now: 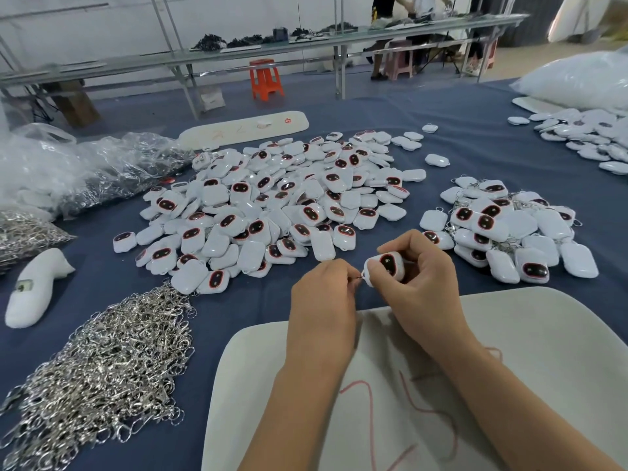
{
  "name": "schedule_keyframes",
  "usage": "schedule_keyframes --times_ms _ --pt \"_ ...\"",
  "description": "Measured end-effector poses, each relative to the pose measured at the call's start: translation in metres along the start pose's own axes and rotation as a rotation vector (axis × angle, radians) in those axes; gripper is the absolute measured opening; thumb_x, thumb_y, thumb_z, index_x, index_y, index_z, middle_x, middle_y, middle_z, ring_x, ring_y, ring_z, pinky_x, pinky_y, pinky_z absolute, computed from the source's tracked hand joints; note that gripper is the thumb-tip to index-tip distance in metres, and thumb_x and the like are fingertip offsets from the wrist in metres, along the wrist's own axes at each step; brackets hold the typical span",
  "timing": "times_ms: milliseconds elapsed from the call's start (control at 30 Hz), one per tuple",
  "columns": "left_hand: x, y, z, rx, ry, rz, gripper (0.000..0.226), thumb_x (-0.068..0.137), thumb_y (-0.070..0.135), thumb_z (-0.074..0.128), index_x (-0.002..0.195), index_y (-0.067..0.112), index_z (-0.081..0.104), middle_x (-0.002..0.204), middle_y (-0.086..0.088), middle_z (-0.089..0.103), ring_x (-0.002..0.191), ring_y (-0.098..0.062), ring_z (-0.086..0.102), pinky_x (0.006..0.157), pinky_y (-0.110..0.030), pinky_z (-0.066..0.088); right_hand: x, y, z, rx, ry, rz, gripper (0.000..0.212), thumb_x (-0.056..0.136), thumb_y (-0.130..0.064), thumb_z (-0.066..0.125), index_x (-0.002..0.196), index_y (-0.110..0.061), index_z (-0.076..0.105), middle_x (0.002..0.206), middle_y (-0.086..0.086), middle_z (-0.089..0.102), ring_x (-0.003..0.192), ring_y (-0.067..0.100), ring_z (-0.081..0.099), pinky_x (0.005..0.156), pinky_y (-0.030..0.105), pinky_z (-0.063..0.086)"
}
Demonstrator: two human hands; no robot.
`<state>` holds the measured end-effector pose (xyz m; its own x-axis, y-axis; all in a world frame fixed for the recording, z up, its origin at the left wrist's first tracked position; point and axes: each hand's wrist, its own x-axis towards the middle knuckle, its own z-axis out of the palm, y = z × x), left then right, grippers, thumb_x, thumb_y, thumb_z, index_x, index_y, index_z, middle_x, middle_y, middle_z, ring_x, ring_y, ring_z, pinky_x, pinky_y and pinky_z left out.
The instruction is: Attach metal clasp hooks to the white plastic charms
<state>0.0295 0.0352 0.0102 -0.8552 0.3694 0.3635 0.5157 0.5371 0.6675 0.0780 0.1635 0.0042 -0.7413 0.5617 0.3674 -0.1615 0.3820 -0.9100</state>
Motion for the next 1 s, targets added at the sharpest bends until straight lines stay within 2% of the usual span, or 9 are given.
schedule_keyframes --times_ms 133,233,300,367,433,533,667,800,1000 --pt "-0.004 0.007 0.003 0.150 0.029 0.107 0.015 0.088 0.000 0.065 0.088 0.014 0.068 0.085 -0.003 0.066 0.079 -0.023 0.059 0.067 -0.030 0.038 -0.004 -0.001 0.004 -0.047 0.048 -0.040 0.020 0.086 -0.008 0.079 0.085 -0.018 0.062 0.075 -0.008 0.066 0.064 0.006 0.061 0.064 0.013 0.047" --pt "-0.006 0.009 0.007 0.223 0.088 0.136 0.021 0.078 -0.007 0.067 0.075 0.013 0.060 0.073 -0.005 0.061 0.066 -0.026 0.054 0.058 -0.032 0.034 -0.008 -0.002 0.010 -0.067 0.088 -0.057 0.021 0.086 -0.010 0.080 0.087 -0.019 0.062 0.081 -0.015 0.067 0.070 0.005 0.065 0.066 0.009 0.046" --pt "-0.006 0.005 0.012 0.110 0.121 0.036 0.019 0.083 -0.003 0.062 0.075 0.014 0.059 0.075 -0.002 0.061 0.069 -0.024 0.054 0.059 -0.037 0.040 -0.009 -0.002 0.014 -0.065 0.098 -0.055 0.020 0.086 -0.012 0.081 0.089 -0.020 0.063 0.082 -0.016 0.068 0.073 0.006 0.067 0.067 0.010 0.048" --pt "-0.005 0.002 0.014 -0.119 0.119 -0.112 0.020 0.088 0.002 0.061 0.077 0.018 0.060 0.074 0.003 0.062 0.070 -0.019 0.057 0.063 -0.037 0.047 -0.007 -0.001 0.015 0.022 0.073 0.022 0.017 0.089 -0.013 0.080 0.091 -0.022 0.066 0.080 -0.010 0.070 0.068 0.010 0.068 0.066 0.020 0.054" --pt "-0.003 0.002 0.012 -0.347 0.118 -0.164 0.028 0.088 0.000 0.067 0.077 0.025 0.062 0.071 0.006 0.064 0.064 -0.010 0.058 0.061 -0.025 0.049 -0.004 0.000 0.012 0.216 0.024 0.145 0.013 0.092 -0.011 0.077 0.090 -0.022 0.069 0.076 -0.005 0.070 0.060 0.014 0.064 0.058 0.026 0.054" --pt "0.003 0.001 0.009 -0.571 0.086 -0.191 0.035 0.084 -0.002 0.074 0.077 0.031 0.067 0.070 0.015 0.067 0.061 -0.002 0.058 0.060 -0.012 0.046 0.001 -0.002 0.007 0.512 -0.032 0.261 0.020 0.097 -0.007 0.069 0.085 -0.023 0.073 0.073 0.000 0.065 0.053 0.012 0.052 0.048 0.019 0.044" --pt "0.005 -0.003 0.005 -0.700 -0.002 -0.187 0.024 0.088 0.006 0.076 0.081 0.029 0.075 0.075 0.011 0.073 0.068 -0.002 0.062 0.065 -0.014 0.049 0.006 -0.002 0.004 0.715 -0.072 0.332 0.019 0.098 -0.006 0.065 0.086 -0.018 0.074 0.075 0.005 0.059 0.052 0.011 0.041 0.043 0.018 0.030" --pt "0.006 -0.003 0.001 -0.826 -0.052 -0.211 0.022 0.093 0.006 0.071 0.084 0.025 0.076 0.077 0.010 0.073 0.070 0.001 0.063 0.066 -0.011 0.048 0.007 0.000 0.004 0.768 -0.093 0.361 0.010 0.097 -0.008 0.064 0.092 -0.012 0.072 0.074 0.005 0.058 0.052 0.010 0.039 0.043 0.017 0.030" --pt "0.005 -0.005 0.005 -0.636 0.028 -0.151 0.015 0.095 0.007 0.068 0.083 0.017 0.069 0.079 0.007 0.071 0.076 -0.005 0.062 0.072 -0.014 0.046 0.006 0.002 0.007 0.687 -0.085 0.352 0.017 0.098 -0.007 0.066 0.086 -0.018 0.072 0.071 0.001 0.062 0.051 0.011 0.039 0.042 0.016 0.031"
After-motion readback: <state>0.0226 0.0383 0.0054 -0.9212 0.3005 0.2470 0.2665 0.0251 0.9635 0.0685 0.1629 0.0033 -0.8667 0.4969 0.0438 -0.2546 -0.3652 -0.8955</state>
